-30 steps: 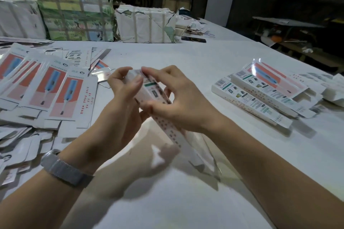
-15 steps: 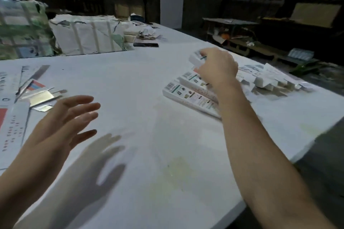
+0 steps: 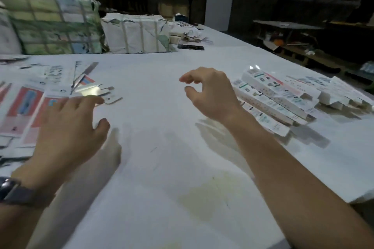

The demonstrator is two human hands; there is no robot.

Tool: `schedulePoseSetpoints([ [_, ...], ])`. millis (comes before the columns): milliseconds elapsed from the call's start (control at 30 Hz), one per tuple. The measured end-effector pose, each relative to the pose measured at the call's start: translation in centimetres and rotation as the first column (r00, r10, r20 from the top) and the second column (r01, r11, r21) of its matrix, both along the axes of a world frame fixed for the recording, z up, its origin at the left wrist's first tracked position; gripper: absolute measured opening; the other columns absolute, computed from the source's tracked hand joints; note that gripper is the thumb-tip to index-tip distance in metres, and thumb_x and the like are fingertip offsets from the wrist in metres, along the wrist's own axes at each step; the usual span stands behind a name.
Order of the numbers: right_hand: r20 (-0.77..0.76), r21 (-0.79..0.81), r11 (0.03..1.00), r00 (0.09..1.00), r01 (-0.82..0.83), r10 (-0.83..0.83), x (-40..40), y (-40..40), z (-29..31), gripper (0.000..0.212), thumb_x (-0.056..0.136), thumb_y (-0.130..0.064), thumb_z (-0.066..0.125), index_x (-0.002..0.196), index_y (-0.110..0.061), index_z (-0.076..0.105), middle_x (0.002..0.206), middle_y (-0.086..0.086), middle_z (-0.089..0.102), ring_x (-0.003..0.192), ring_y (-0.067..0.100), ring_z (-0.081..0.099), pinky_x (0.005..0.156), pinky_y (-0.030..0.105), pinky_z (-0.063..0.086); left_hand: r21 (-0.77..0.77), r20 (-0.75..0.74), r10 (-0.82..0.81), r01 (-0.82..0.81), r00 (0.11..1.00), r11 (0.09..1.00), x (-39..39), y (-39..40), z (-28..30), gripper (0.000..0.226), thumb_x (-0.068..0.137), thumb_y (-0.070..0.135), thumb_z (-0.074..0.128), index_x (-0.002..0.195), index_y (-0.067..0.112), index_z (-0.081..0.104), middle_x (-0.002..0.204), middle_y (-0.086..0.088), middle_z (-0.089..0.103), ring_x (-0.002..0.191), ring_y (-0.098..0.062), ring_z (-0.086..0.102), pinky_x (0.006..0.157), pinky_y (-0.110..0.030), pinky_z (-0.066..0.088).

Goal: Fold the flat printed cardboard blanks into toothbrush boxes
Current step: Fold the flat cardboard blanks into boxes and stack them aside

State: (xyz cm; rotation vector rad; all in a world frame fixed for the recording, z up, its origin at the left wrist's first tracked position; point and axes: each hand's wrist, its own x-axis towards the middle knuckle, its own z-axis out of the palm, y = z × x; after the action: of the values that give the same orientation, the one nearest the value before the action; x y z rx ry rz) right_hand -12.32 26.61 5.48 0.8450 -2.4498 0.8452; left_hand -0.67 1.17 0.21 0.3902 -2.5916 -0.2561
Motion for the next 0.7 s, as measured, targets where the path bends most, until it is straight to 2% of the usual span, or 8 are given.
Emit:
schedulePoseSetpoints([
  [67,0.023,0.041,0.993,0.994,-0.108,0.107,1.1,-1.5,-1.0,0.024,0.089,-0.017,0.065,0.110,-0.024,0.073,0.104,-0.008,0.071,0.101,0.017,0.059,0.094,0.037,0.046,-0.054,0.229,0.230,-0.223,0.946,0.973,0.8,-1.3,0.5,0.056,0.087,0.042,0.060,0.138,0.027,0.042,0.145,-0.018,0.046,0.131,-0.052,0.033,0.110,-0.061,0.028],
  [167,0.055,0.093,0.973,0.977,-0.212,0.208,2.1,-2.8,-2.2,0.022,0.090,-0.020,0.065,0.109,-0.027,0.073,0.099,-0.012,0.070,0.096,0.014,0.058,0.091,0.039,0.047,-0.081,0.399,0.275,-0.266,0.875,0.961,1.7,-1.9,1.1,0.036,0.095,0.042,0.046,0.126,0.025,0.046,0.131,-0.017,0.054,0.120,-0.049,0.043,0.103,-0.054,0.039],
  [267,0.093,0.069,0.958,0.958,-0.279,0.272,2.6,-3.4,-2.9,0.021,0.090,-0.021,0.065,0.108,-0.029,0.073,0.096,-0.015,0.069,0.094,0.011,0.058,0.090,0.040,0.048,-0.097,0.323,0.218,-0.197,0.921,0.976,1.8,-1.3,1.5,0.014,0.095,0.032,0.044,0.101,0.020,0.048,0.089,-0.009,0.058,0.090,-0.036,0.051,0.071,-0.041,0.046],
  [367,0.091,0.055,0.951,0.950,-0.303,0.297,2.7,-3.6,-3.1,0.020,0.090,-0.020,0.065,0.107,-0.028,0.074,0.093,-0.016,0.069,0.092,0.010,0.059,0.086,0.037,0.049,-0.143,0.306,0.217,-0.181,0.927,0.973,1.9,0.0,1.6,0.016,0.091,0.024,0.054,0.104,0.019,0.046,0.072,-0.001,0.040,0.074,-0.030,0.047,0.061,-0.035,0.038],
  [467,0.066,0.042,0.953,0.952,-0.301,0.298,2.7,-3.7,-3.2,0.021,0.089,-0.018,0.065,0.105,-0.026,0.074,0.087,-0.018,0.067,0.089,0.010,0.061,0.078,0.031,0.048,-0.138,0.207,0.104,-0.076,0.973,0.987,2.3,0.8,1.9,0.031,0.092,0.024,0.051,0.121,0.023,0.041,0.071,0.001,0.037,0.065,-0.030,0.048,0.055,-0.033,0.038],
  [567,0.049,-0.034,0.954,0.953,-0.297,0.299,2.8,-3.9,-3.3,0.024,0.088,-0.015,0.064,0.108,-0.025,0.074,0.081,-0.017,0.065,0.080,0.009,0.061,0.072,0.025,0.041,-0.077,-0.044,-0.023,0.019,0.999,0.997,2.2,1.7,2.5,0.056,0.089,0.006,0.052,0.139,0.025,0.036,0.073,-0.009,0.052,0.059,-0.029,0.041,0.053,-0.035,0.034],
  [633,0.050,-0.112,0.950,0.953,-0.292,0.299,2.8,-4.1,-3.4,0.029,0.088,-0.015,0.065,0.115,-0.024,0.071,0.078,-0.016,0.065,0.074,0.008,0.060,0.070,0.022,0.039,0.090,-0.198,-0.129,0.149,0.972,0.985,2.0,2.8,3.0,0.067,0.086,0.000,0.056,0.144,0.026,0.036,0.094,-0.016,0.066,0.067,-0.030,0.050,0.056,-0.040,0.046],
  [700,0.063,-0.212,0.938,0.953,-0.276,0.295,2.8,-4.2,-3.2,0.037,0.089,-0.019,0.067,0.126,-0.024,0.063,0.077,-0.014,0.066,0.073,0.007,0.061,0.068,0.019,0.041,0.355,-0.296,-0.166,0.269,0.941,0.895,2.0,3.9,3.3,0.070,0.088,0.003,0.059,0.145,0.033,0.035,0.108,0.002,0.067,0.075,-0.015,0.063,0.054,-0.020,0.053],
])
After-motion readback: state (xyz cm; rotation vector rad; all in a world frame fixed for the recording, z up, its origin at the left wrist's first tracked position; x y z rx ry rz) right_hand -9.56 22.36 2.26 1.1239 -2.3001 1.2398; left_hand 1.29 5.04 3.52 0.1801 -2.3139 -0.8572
